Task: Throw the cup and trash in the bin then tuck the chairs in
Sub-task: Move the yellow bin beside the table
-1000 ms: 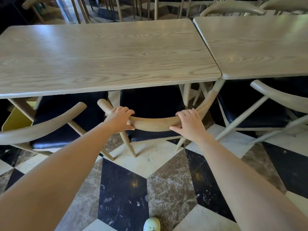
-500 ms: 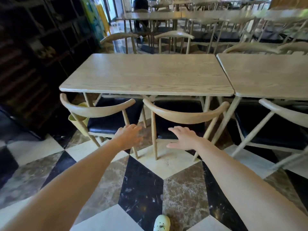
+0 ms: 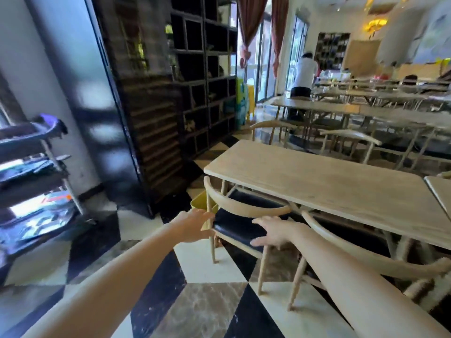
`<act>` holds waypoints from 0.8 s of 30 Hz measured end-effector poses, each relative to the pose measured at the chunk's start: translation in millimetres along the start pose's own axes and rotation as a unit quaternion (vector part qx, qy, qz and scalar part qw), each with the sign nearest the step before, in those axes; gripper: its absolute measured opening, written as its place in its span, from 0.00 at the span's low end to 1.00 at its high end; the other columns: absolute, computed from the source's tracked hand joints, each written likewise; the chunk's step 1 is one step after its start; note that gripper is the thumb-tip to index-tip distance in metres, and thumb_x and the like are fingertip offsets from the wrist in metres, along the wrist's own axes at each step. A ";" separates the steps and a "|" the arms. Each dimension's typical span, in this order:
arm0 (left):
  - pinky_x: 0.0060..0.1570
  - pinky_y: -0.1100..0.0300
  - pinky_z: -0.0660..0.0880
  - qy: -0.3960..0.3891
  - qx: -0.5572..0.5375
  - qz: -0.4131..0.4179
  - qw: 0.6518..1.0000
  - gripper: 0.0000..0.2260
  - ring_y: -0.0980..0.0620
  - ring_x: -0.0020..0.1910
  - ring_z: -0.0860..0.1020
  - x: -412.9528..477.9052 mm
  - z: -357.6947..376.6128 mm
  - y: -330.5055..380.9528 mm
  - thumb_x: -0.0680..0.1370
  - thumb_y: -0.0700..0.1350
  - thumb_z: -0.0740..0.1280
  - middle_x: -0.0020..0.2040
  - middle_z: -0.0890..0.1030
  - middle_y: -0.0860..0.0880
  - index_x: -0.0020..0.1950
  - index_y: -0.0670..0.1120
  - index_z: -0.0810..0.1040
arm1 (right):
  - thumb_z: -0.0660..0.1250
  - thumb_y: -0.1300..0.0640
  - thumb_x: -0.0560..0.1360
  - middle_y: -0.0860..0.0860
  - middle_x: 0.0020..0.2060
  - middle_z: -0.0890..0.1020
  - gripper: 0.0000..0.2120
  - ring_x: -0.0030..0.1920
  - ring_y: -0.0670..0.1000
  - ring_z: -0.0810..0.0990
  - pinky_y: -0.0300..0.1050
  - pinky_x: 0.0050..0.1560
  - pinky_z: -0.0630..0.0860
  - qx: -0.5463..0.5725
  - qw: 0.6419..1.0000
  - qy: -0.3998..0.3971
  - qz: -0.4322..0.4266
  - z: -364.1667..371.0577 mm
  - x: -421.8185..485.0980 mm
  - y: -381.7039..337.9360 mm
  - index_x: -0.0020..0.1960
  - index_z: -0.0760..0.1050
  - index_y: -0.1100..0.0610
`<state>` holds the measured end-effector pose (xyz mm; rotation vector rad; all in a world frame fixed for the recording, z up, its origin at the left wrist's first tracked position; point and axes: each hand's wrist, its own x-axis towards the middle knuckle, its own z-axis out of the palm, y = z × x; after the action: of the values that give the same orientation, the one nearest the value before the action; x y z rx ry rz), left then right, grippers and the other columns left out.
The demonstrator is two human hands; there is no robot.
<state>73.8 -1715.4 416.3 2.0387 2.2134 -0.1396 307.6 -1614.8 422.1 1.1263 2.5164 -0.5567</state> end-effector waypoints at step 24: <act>0.69 0.50 0.60 0.005 -0.047 -0.095 0.994 0.26 0.49 0.73 0.59 168.3 32.8 -354.1 0.79 0.58 0.59 0.72 0.65 0.50 0.75 0.51 0.60 | 0.60 0.40 0.76 0.51 0.75 0.54 0.36 0.73 0.60 0.55 0.60 0.70 0.59 -0.021 0.996 0.026 -0.088 -70.8 396.4 -181.5 0.77 0.48 0.50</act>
<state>-291.2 -1584.5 350.6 1.7836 2.3688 -0.0427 -91.6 -1441.2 347.1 0.9209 2.6770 -0.5221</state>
